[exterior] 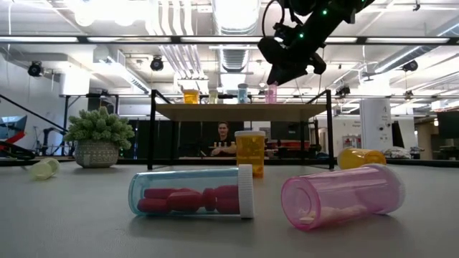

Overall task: Pick and place medicine bottles onto shelf by color
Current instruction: Put the top pink pill bottle on the shelf aligned with the other pink pill bottle, then put the top yellow pill bottle on the shelf aligned with the other yellow pill bottle

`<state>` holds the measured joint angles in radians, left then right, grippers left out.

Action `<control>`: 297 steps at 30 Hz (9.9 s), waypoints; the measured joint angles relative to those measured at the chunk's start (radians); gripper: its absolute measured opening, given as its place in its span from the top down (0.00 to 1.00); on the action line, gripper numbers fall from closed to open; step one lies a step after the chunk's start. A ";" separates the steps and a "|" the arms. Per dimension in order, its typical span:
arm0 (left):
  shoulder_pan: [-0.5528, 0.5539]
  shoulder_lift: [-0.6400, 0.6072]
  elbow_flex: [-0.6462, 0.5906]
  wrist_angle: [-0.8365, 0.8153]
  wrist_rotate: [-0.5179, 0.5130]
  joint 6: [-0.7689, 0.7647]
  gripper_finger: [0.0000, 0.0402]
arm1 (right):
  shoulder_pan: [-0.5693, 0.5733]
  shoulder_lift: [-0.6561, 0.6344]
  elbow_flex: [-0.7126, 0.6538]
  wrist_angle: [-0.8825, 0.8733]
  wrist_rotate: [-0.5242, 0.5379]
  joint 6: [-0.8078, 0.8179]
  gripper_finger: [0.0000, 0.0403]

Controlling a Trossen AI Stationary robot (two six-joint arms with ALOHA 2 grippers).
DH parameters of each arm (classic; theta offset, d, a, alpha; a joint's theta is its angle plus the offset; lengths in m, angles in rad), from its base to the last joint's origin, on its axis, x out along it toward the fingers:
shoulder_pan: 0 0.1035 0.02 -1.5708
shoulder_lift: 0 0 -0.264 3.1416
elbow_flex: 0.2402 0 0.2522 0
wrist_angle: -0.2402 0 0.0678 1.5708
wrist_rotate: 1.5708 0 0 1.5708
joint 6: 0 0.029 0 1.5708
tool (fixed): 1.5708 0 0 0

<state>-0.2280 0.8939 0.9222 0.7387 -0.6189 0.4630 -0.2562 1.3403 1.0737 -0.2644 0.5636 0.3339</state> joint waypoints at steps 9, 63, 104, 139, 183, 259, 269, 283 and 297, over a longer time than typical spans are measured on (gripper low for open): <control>0.000 0.002 0.000 0.000 -0.015 0.049 0.58 | 0.000 0.000 0.000 0.000 0.012 0.031 0.72; 0.000 -0.006 0.000 -0.023 -0.045 0.051 0.58 | -0.019 -0.011 0.099 -0.068 -0.015 0.037 0.72; -0.001 0.049 0.000 -0.021 -0.045 -0.065 0.58 | 0.175 0.089 0.522 -0.981 -0.415 0.477 0.72; -0.001 -0.040 0.000 -0.105 -0.044 0.057 0.58 | -0.163 0.457 0.983 -1.154 -0.415 0.231 0.72; -0.001 -0.078 0.000 -0.102 -0.045 0.122 0.58 | -0.203 0.494 0.982 -1.112 -0.434 0.117 0.66; -0.142 0.511 0.104 -1.887 0.592 -2.169 0.58 | 0.182 -0.241 0.387 -1.209 -0.247 0.136 0.50; -0.138 0.519 -0.126 -1.703 0.571 -2.526 0.58 | 0.182 -0.240 0.385 -1.142 -0.247 0.107 0.50; -0.125 0.498 -0.194 -1.613 0.474 -2.597 0.58 | 0.182 -0.223 0.386 -1.080 -0.248 0.073 0.50; -0.081 0.498 -0.243 -1.611 0.442 -2.596 0.58 | 0.182 -0.213 0.386 -1.053 -0.248 0.073 0.50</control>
<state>-0.3091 1.3922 0.6796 -0.8722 -0.1766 -2.1334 -0.0746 1.1275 1.4597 -1.3175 0.3160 0.4065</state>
